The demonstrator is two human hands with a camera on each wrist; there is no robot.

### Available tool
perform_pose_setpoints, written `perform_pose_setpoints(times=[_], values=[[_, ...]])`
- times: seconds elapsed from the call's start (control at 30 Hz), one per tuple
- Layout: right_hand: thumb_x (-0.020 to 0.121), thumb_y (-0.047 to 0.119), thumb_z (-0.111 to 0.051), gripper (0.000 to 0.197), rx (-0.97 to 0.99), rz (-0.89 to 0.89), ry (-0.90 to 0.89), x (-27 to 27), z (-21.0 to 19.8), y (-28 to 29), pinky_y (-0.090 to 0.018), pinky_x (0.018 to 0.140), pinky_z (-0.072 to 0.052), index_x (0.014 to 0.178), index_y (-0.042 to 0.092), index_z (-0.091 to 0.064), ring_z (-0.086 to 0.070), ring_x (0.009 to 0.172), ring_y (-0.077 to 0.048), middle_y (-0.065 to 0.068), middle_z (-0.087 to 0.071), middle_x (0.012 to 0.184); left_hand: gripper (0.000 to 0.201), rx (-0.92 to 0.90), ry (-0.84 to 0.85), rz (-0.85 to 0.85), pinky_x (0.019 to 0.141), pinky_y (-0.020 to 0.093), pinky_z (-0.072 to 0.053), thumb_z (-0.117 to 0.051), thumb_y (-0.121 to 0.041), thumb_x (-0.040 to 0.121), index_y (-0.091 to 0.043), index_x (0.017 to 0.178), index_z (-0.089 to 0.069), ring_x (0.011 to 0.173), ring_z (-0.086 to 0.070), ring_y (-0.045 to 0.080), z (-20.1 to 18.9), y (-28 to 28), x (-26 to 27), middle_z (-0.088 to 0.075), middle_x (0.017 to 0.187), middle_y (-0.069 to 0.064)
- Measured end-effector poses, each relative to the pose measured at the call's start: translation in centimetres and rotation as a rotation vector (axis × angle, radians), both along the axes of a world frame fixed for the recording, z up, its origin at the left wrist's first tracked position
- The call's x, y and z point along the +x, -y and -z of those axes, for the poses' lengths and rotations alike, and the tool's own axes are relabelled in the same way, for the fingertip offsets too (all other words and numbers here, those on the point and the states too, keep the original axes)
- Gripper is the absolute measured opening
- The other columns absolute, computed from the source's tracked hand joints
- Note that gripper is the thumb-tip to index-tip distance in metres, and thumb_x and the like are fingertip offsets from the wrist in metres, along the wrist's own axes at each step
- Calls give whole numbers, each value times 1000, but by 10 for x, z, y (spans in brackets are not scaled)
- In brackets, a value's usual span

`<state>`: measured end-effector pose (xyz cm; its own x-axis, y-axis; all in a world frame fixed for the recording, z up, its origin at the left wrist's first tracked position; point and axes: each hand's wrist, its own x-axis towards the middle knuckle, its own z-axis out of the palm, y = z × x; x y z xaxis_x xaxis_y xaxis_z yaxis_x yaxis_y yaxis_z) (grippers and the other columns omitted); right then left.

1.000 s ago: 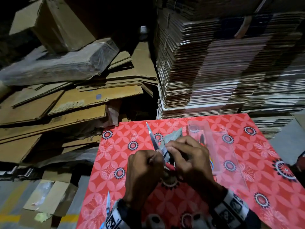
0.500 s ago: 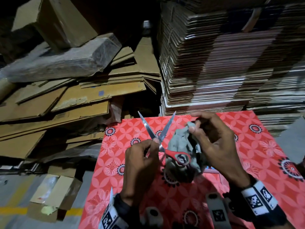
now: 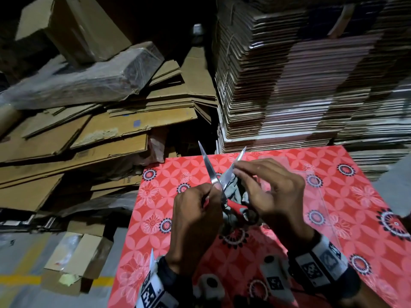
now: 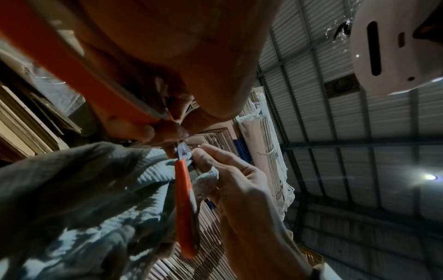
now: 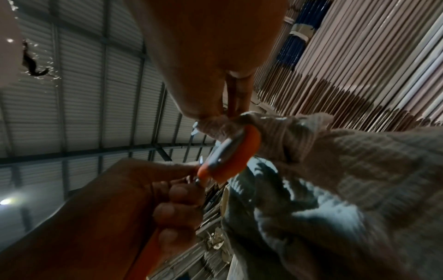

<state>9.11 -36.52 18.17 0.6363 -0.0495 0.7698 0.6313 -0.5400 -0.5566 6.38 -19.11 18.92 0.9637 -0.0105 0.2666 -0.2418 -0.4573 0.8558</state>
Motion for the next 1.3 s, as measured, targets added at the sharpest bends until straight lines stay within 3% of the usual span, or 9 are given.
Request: perform_pose_setpoints(times=[0.13,0.27,0.43,0.57,0.8,0.9,1.0,1.17,1.3], values=[[86,-6,-79,18,-145,-62,56,-15,14,-22,-36,76,-55,101,4,-81,-70,81,-23,-3,-79,98,43,44,26,-15,53,45,-47,-48,-44,98,-22,63,-59,53,-62,18,1,-3,3,-64,56,-2],[85,-2,-82,19,-85,-22,-5,-5,5,-4,-27,74,-53,102,8,-82,-65,77,-11,1,-78,92,44,78,74,-14,56,46,-42,-54,-32,99,-14,59,-56,49,-56,16,2,-1,-3,-58,53,0],[88,1,-78,22,-91,18,-21,-13,5,-16,-24,72,-51,109,8,-80,-64,75,-15,0,-76,87,46,78,115,-52,52,43,-40,-52,-32,102,-18,58,-51,47,-51,13,6,4,-4,-54,51,-5],[85,-2,-82,33,-85,-52,-58,-9,3,-5,-32,72,-55,116,9,-79,-67,75,-16,-1,-77,87,49,108,147,-24,49,25,-29,-53,-29,104,-27,56,-43,45,-42,7,4,2,-5,-45,50,-9],[85,-1,-80,33,-100,-73,-56,-21,5,-19,-29,71,-53,116,9,-79,-62,73,-12,2,-76,85,47,128,154,-19,53,45,-41,-49,-32,105,-11,64,-62,51,-56,18,11,1,-2,-58,54,-2],[82,-2,-84,41,-38,-54,-128,-4,-2,1,-28,70,-53,119,17,-79,-66,72,-12,4,-74,82,48,129,152,-11,50,31,-38,-51,-31,103,-16,58,-57,46,-50,9,11,1,-7,-52,49,-7],[83,-1,-83,42,29,65,-144,3,-6,6,-23,65,-51,119,20,-79,-68,72,-12,4,-74,80,56,106,182,-4,53,8,-24,-59,-9,99,-34,53,-38,43,-41,-4,12,7,-8,-43,46,-17],[85,4,-79,34,-72,-98,-130,-17,5,-12,-33,70,-55,117,14,-79,-65,72,-13,2,-75,83,47,113,174,-15,52,22,-27,-55,-21,100,-36,58,-43,47,-42,-3,16,1,-7,-46,50,-15],[83,0,-84,45,70,32,-165,8,-11,14,-25,78,-57,123,19,-77,-71,75,-10,5,-77,85,49,127,212,-22,49,33,-31,-57,-18,103,-22,56,-45,44,-36,5,18,5,-10,-36,47,-8]])
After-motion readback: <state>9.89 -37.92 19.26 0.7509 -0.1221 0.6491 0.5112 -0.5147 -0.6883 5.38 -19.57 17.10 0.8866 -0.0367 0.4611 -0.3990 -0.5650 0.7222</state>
